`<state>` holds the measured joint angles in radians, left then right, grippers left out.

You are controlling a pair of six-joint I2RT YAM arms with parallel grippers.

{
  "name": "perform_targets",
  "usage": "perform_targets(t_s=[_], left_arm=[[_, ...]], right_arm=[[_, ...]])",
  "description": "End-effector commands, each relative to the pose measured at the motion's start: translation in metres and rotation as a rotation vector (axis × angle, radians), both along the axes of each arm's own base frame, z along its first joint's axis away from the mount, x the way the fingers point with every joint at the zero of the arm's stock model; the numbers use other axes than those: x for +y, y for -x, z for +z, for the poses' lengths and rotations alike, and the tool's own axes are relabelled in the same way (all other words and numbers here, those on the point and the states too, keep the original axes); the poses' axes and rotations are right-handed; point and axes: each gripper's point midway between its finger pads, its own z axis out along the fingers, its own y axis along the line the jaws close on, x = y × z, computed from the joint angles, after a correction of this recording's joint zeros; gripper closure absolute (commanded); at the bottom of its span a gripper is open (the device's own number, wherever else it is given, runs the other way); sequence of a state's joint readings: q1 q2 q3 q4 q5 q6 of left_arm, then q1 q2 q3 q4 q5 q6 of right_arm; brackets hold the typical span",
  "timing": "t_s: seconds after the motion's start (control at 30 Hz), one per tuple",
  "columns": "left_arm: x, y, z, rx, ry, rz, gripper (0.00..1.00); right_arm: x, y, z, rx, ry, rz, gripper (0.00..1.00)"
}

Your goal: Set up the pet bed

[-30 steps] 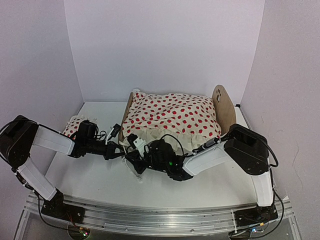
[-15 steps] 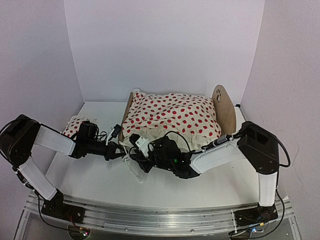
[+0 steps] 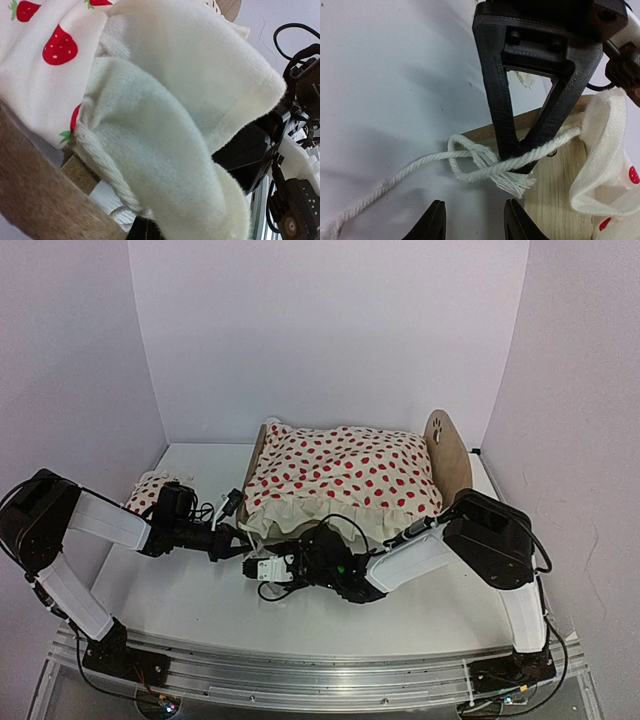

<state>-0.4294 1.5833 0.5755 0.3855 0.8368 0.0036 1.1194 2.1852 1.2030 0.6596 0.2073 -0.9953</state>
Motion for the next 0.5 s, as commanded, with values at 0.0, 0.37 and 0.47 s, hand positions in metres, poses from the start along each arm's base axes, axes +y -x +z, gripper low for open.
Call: perform_targets(t_s=[0.0, 0.37, 0.47], left_arm=[[-0.006, -0.004, 0.020, -0.062, 0.037, -0.028, 1.00], [-0.007, -0.008, 0.021, -0.061, 0.036, -0.023, 1.00], [-0.007, -0.009, 0.020, -0.056, 0.033, -0.020, 1.00]], right_arm=[[0.017, -0.017, 0.035, -0.231, -0.020, 0.027, 0.61], [0.028, -0.029, 0.031, -0.267, -0.024, 0.010, 0.66], [0.029, -0.030, 0.033, -0.268, -0.033, 0.008, 0.71]])
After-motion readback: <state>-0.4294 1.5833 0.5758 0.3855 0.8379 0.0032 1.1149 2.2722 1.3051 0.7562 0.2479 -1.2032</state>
